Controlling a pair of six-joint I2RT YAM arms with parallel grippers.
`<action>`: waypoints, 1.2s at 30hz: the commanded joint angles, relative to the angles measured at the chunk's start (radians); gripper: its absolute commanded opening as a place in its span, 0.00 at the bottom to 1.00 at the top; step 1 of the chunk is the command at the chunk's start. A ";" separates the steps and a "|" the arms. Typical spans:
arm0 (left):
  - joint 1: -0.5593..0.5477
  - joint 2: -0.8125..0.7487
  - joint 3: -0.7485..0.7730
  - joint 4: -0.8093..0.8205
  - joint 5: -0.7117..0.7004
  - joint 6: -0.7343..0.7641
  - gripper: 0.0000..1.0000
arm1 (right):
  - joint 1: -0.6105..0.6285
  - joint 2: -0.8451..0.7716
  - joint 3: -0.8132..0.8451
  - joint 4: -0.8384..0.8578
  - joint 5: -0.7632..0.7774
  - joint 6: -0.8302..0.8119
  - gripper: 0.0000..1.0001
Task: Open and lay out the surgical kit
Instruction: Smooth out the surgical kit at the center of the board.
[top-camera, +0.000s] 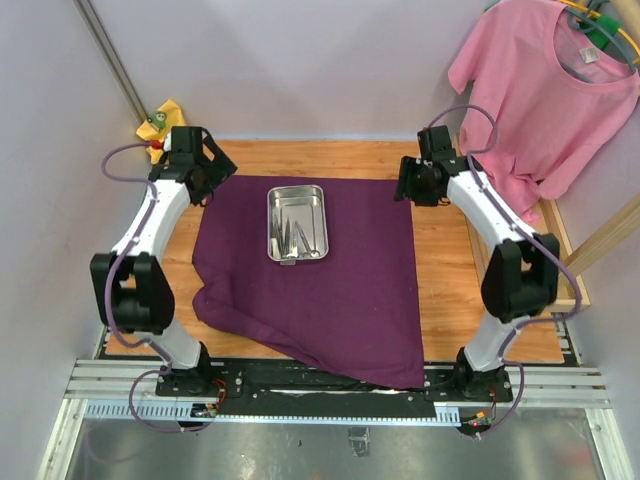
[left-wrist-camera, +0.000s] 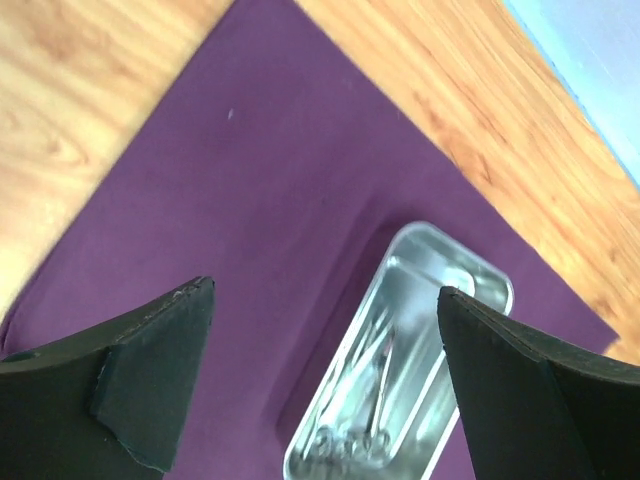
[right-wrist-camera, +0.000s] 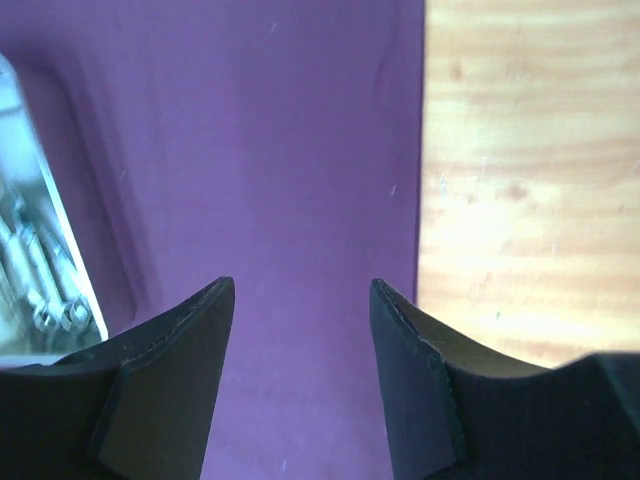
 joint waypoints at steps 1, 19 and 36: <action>0.004 0.162 0.105 0.048 -0.079 0.071 0.95 | -0.046 0.184 0.167 -0.031 0.033 -0.099 0.58; -0.021 0.490 0.170 0.046 -0.131 0.164 0.86 | -0.085 0.602 0.444 -0.101 0.010 -0.155 0.65; -0.046 0.534 0.084 0.125 -0.103 0.185 0.23 | -0.064 0.704 0.451 -0.140 0.028 -0.170 0.26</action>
